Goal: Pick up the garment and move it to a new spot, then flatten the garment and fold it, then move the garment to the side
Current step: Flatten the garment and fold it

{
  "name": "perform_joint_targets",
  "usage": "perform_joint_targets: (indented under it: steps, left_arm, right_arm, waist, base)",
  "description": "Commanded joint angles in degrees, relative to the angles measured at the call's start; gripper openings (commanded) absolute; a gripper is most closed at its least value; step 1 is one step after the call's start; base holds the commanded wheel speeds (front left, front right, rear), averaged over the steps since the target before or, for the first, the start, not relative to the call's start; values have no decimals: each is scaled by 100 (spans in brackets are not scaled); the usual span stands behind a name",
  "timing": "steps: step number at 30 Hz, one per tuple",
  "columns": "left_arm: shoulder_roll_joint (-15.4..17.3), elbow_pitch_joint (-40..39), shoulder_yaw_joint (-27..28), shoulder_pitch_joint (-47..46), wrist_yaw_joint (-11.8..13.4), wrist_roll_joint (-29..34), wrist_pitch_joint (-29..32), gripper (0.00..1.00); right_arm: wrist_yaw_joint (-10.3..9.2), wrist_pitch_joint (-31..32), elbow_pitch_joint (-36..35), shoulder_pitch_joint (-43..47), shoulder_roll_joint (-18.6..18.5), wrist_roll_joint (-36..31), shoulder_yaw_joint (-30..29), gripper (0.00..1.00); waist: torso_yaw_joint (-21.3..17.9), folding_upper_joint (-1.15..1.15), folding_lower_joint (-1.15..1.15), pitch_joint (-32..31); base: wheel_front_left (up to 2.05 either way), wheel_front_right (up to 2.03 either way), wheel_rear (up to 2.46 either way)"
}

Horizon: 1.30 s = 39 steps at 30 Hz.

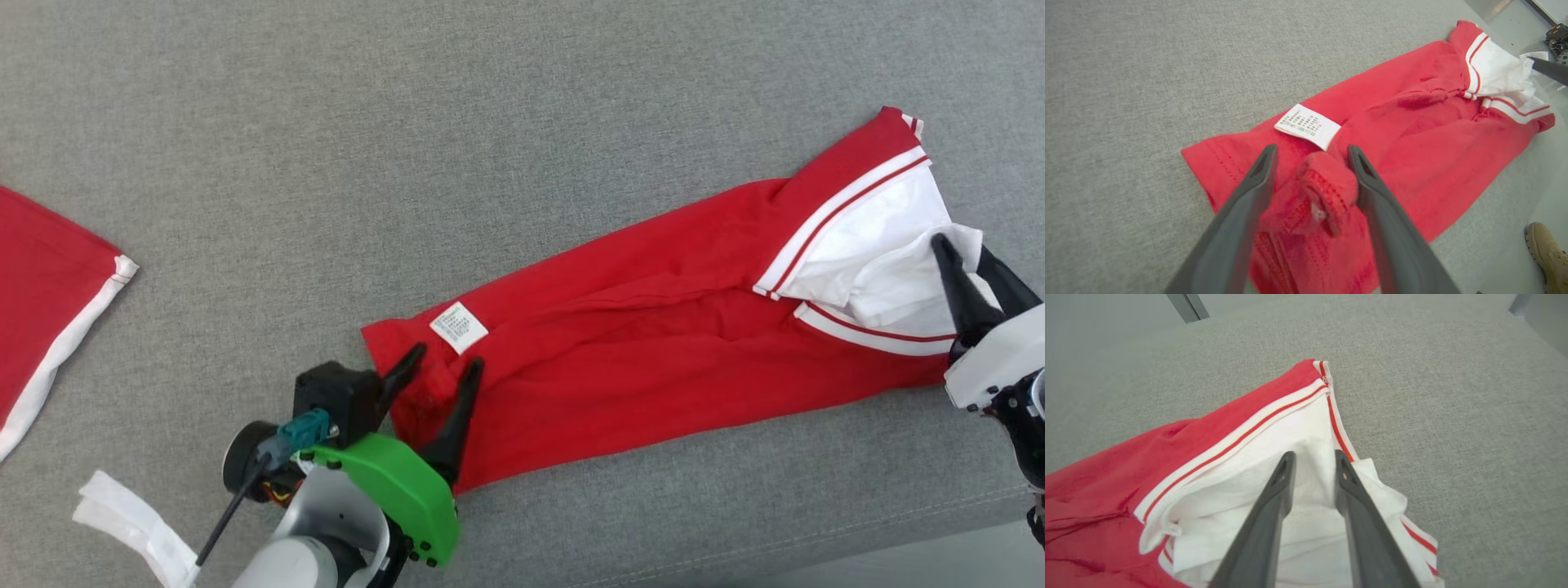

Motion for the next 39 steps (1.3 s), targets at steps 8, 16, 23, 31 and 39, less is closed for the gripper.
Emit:
perform_joint_targets:
  steps: [8,16,23,31,39]
  left_arm:
    - [1,90,236,499,424,900,-1975,100]
    - [-396,527,468,725,650,1043,-2995,100]
    - [-685,530,877,827,566,1232,-3059,100]
    - [-1015,603,1379,1180,205,1691,-3057,100]
    - [-1330,869,1779,1428,-123,1803,-3059,100]
  right_arm:
    - [-9,617,90,-291,-115,-172,-352,100]
    - [-9,1595,857,-416,-237,-894,-310,100]
    - [12,1877,1256,-474,145,-506,51,100]
    - [-5,1337,1539,-656,-120,-177,93,0]
    - [-10,833,1935,-622,-660,-402,-736,0]
  waist:
    - [-16,0,0,8]
    - [274,0,0,-47]
    - [432,0,0,-51]
    - [526,0,0,-417]
    - [567,0,0,-897]
  base:
    - [0,0,0]
    - [0,0,0]
    - [0,0,0]
    - [0,0,0]
    - [0,0,0]
